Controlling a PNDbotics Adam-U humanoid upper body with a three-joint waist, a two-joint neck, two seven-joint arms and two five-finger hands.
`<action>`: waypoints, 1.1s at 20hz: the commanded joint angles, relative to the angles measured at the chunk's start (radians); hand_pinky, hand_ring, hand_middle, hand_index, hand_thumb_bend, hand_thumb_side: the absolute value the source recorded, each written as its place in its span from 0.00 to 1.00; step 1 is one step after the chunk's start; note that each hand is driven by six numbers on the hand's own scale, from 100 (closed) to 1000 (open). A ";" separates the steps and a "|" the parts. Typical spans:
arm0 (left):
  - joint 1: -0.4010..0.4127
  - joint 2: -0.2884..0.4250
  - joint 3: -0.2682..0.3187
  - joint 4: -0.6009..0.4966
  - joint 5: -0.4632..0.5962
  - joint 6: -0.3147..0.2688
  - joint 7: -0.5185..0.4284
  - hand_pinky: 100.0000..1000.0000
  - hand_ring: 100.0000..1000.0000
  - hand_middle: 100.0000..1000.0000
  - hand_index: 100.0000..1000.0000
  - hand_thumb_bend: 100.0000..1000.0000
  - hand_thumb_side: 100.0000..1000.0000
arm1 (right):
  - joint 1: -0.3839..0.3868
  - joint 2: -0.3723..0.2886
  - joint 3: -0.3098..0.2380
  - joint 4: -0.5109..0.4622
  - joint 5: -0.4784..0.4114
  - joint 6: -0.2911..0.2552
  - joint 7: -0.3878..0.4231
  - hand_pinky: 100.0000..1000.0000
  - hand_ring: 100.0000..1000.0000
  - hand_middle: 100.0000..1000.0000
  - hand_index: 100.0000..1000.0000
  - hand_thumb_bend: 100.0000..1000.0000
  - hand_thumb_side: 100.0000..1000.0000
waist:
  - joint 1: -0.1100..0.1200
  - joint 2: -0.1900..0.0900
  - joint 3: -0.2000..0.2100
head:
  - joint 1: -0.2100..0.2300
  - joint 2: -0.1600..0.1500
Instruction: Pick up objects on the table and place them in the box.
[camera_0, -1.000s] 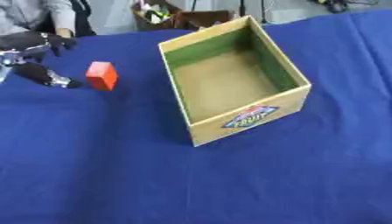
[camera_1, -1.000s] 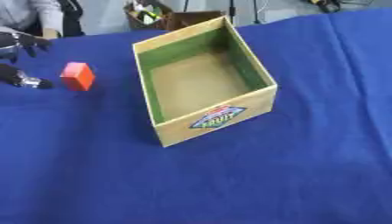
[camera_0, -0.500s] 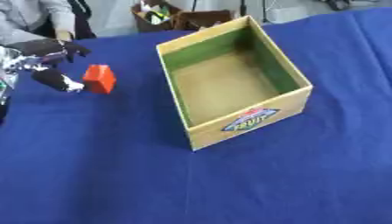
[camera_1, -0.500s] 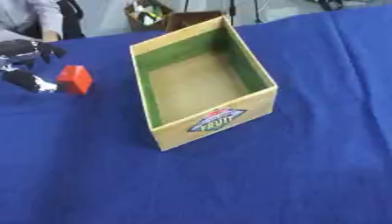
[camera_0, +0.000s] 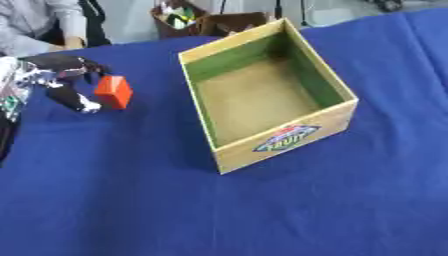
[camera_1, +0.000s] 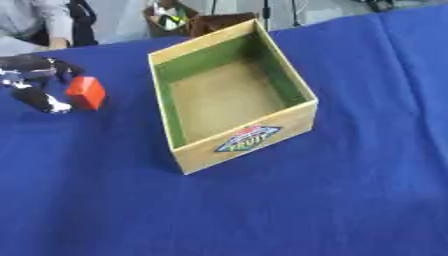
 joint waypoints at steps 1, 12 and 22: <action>-0.021 0.026 0.001 -0.014 -0.007 -0.002 0.001 0.48 0.73 0.85 1.00 0.26 0.52 | -0.006 -0.018 0.000 -0.022 0.007 0.000 -0.003 0.74 0.68 0.55 0.67 0.00 0.69 | -0.002 -0.018 0.000 | 0.003 -0.012; -0.029 0.021 -0.004 -0.010 -0.036 -0.015 0.022 0.45 0.70 0.76 1.00 0.16 0.48 | -0.006 -0.012 0.002 -0.022 0.015 0.005 0.001 0.74 0.68 0.55 0.67 0.00 0.69 | 0.001 -0.008 -0.006 | 0.001 -0.009; -0.025 0.015 -0.003 -0.002 0.003 -0.005 0.024 0.25 0.48 0.34 0.48 0.00 0.39 | -0.003 -0.008 -0.001 -0.022 0.015 0.012 -0.007 0.74 0.68 0.55 0.67 0.00 0.69 | 0.000 -0.016 -0.008 | 0.013 0.028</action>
